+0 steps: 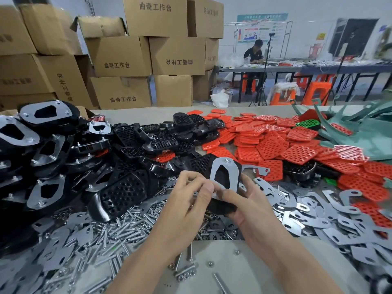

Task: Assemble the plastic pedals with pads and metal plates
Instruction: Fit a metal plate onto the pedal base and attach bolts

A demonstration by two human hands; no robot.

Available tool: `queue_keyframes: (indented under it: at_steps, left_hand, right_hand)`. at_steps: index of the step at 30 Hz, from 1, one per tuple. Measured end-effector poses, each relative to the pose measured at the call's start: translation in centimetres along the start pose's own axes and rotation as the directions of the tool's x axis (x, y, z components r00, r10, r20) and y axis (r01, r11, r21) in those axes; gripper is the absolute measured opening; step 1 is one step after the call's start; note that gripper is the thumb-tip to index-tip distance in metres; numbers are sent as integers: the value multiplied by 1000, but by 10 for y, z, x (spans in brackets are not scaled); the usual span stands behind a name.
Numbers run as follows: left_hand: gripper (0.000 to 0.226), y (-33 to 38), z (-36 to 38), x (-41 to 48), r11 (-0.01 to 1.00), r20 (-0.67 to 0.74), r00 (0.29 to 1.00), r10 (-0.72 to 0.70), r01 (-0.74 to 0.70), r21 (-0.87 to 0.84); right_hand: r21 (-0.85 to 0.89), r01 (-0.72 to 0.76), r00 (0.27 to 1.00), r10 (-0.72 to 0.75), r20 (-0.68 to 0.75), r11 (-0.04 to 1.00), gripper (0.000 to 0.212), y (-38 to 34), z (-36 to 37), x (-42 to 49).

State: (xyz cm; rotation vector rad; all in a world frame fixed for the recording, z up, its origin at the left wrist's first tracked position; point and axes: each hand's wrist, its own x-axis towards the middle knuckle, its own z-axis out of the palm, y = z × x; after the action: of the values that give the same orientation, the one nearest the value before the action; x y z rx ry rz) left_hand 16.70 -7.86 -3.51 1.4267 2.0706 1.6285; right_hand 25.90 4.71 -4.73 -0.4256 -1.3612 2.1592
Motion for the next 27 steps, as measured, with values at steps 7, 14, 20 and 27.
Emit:
queue_keyframes:
  at_steps: [7,14,20,27]
  left_hand:
    - [28,0,0,0,1000,-2,1000,-3,3,10]
    - [26,-2,0,0,999,13,999,-45,45,4]
    - [31,-2,0,-1,999,20,998,-52,52,4]
    - [38,-6,2,-2,994,33,999,-35,31,107]
  right_hand:
    - [44,-16,1000,16,3,999,34,-1,1,-1]
    - [258,-128,983,157,-94,958,32,-7,6,3]
    - [292,-131,976,175,-129,947,32,-8,8,3]
    - [233,-149,975,183,-129,961,34,-5,7,3]
